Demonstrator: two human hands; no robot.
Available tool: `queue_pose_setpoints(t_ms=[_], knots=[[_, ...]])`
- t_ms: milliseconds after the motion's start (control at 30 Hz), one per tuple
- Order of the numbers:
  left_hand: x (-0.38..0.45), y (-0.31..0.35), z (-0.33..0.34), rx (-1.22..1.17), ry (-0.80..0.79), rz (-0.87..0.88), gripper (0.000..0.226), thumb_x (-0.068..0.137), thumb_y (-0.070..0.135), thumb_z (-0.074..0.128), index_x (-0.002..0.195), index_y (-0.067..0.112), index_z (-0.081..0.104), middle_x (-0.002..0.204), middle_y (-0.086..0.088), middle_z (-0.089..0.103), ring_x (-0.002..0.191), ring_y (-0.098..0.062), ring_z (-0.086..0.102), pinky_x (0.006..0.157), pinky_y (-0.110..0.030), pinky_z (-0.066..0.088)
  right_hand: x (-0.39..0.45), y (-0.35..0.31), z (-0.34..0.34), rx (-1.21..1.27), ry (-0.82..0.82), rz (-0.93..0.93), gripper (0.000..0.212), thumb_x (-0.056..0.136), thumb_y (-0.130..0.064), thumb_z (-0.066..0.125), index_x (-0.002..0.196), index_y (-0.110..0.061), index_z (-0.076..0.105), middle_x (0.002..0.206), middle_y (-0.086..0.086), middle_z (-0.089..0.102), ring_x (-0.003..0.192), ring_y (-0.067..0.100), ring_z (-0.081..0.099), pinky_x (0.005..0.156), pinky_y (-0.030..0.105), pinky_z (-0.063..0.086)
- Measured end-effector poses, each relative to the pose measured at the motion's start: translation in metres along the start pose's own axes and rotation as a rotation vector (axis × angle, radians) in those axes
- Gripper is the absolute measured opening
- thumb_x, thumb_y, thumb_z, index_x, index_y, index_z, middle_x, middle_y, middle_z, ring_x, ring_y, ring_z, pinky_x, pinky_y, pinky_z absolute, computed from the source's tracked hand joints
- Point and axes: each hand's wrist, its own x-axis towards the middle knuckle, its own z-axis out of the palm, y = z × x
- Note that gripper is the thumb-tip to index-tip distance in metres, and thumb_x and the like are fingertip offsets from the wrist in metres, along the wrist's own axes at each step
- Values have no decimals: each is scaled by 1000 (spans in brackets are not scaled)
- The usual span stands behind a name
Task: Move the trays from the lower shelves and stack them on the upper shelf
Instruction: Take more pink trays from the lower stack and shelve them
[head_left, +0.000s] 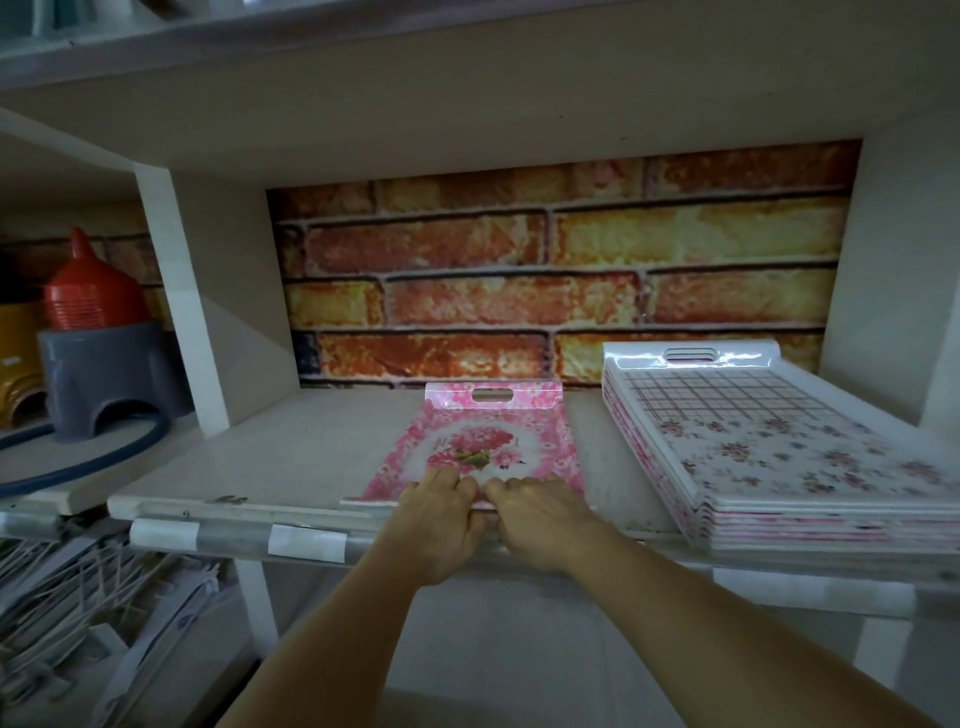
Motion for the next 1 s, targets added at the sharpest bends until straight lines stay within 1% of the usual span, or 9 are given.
queue_pose_setpoints(t_ms=[33,133,233,300,400,500,600,667,1000], knots=[[0,-1,0,-35,16,6,78,71,53,1,122,17,48,119,-3,48,108,-17,42,94,-29,35,0,0,-1,2,-16,3,31,97,-16,39,128,-10,43,126,13,56,115,28,52,100,39,32],[-1,-3,-1,-141,128,-10,83,67,52,4,126,17,49,124,-4,49,113,-18,43,98,-28,33,-3,-2,-6,28,-27,10,42,94,-22,46,134,-12,38,132,11,50,120,27,47,101,41,31],[-7,1,-11,-112,209,-63,92,61,51,-1,131,17,48,129,-4,48,118,-21,42,102,-29,30,-9,-6,-12,85,43,13,51,92,-31,48,139,-16,36,141,8,42,128,25,41,103,42,30],[-14,3,-19,-83,219,-103,92,63,52,-4,133,19,45,133,-3,47,122,-21,41,105,-31,30,-15,-12,-16,122,113,31,53,93,-36,45,141,-19,35,144,6,41,131,24,39,103,41,30],[-26,5,-29,-86,235,-160,78,76,55,5,133,20,46,133,-3,48,123,-20,42,105,-30,30,-27,-21,-23,183,220,81,49,96,-39,40,141,-20,38,142,5,44,129,23,40,103,39,31],[-41,9,-38,-110,246,-175,86,70,56,0,130,17,49,129,-6,51,120,-23,45,102,-32,33,-42,-27,-27,202,250,122,48,97,-38,38,142,-21,37,142,4,43,130,22,40,104,39,30],[-57,11,-46,-132,261,-171,56,91,46,24,130,15,50,129,-8,51,120,-25,45,101,-33,33,-58,-33,-33,215,240,155,48,98,-37,39,144,-22,34,144,4,41,132,22,38,105,39,30],[-67,14,-52,-121,258,-166,41,99,36,36,133,17,47,132,-7,48,122,-23,44,102,-32,32,-69,-37,-37,221,239,168,49,98,-37,39,144,-21,34,145,4,40,133,22,36,106,39,29],[-118,37,-84,-113,253,-171,40,100,34,36,135,16,44,134,-7,46,124,-22,42,104,-32,31,-121,-62,-57,225,271,202,48,98,-37,39,141,-18,38,142,6,43,130,23,39,104,39,31]])
